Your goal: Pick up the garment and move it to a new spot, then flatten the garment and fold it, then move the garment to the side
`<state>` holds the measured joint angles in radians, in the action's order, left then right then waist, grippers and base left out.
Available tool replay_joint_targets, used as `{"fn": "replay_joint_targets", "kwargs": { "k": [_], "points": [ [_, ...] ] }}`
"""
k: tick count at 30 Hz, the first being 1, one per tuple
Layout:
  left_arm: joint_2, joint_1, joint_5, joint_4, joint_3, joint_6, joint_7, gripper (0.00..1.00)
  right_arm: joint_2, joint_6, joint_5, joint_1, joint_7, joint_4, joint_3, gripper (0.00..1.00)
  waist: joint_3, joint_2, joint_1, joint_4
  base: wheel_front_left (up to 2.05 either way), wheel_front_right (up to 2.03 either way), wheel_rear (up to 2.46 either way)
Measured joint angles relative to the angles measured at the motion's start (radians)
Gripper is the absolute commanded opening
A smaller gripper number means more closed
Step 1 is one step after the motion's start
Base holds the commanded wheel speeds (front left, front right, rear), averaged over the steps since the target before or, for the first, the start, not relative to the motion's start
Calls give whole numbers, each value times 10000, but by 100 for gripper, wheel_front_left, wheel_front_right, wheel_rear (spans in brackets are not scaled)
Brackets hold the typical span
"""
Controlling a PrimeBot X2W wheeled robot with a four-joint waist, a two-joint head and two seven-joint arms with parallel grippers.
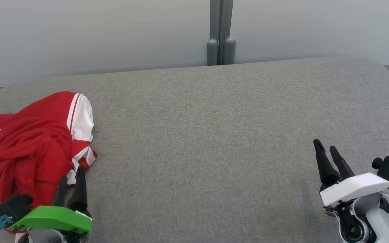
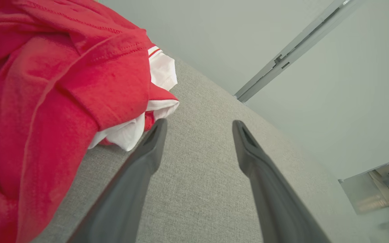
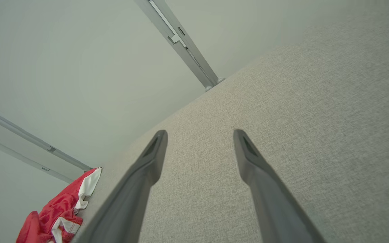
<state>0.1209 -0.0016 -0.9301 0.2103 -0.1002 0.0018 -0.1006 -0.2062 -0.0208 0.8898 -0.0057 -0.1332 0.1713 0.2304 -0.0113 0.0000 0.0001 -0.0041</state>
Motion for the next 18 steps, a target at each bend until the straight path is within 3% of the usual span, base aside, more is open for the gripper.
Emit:
{"fn": "replay_joint_targets", "kwargs": {
  "k": [18],
  "points": [
    [50, 13, 2970, -359, -107, 336, -550, 100, 35, -414, -3010, 213, -426, -104, 284, 100, -19, 0, 0, 18, 0, 0, 0]
  ]
}}
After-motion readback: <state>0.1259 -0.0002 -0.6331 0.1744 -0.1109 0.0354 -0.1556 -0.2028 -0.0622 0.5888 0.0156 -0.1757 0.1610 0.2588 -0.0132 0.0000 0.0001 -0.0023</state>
